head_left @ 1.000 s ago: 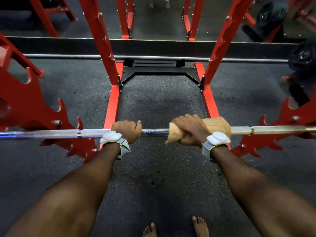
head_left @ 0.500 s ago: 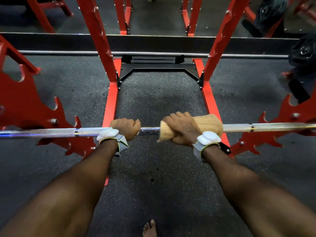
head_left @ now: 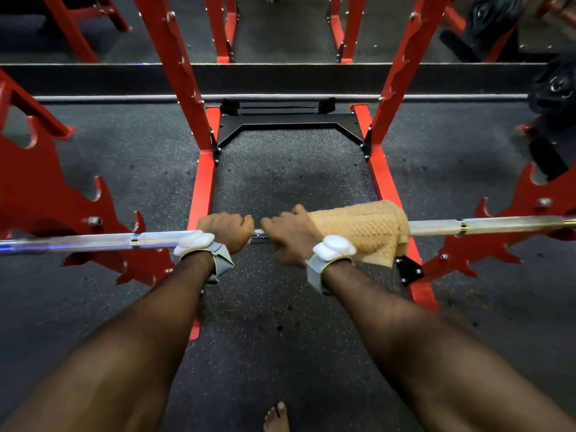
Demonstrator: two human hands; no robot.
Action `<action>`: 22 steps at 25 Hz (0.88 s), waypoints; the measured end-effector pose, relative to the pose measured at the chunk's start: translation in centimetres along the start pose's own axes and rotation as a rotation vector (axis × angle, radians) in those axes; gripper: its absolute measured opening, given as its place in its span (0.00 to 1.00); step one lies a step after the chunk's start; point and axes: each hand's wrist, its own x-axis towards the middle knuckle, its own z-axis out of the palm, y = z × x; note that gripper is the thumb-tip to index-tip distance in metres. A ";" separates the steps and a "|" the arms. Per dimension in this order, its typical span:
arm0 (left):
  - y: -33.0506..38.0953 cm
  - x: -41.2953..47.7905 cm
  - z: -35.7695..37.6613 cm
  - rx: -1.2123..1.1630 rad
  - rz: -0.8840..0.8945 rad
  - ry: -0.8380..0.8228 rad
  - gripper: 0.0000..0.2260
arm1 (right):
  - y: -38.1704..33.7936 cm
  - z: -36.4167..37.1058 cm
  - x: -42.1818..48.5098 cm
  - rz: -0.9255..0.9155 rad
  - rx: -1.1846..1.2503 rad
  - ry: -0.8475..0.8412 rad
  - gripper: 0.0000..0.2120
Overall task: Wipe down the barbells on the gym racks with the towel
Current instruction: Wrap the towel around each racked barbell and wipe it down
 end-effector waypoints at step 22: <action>-2.2 -0.6 -0.3 -0.227 -0.044 -0.112 0.19 | 0.2 -0.2 -0.9 0.255 0.087 0.238 0.32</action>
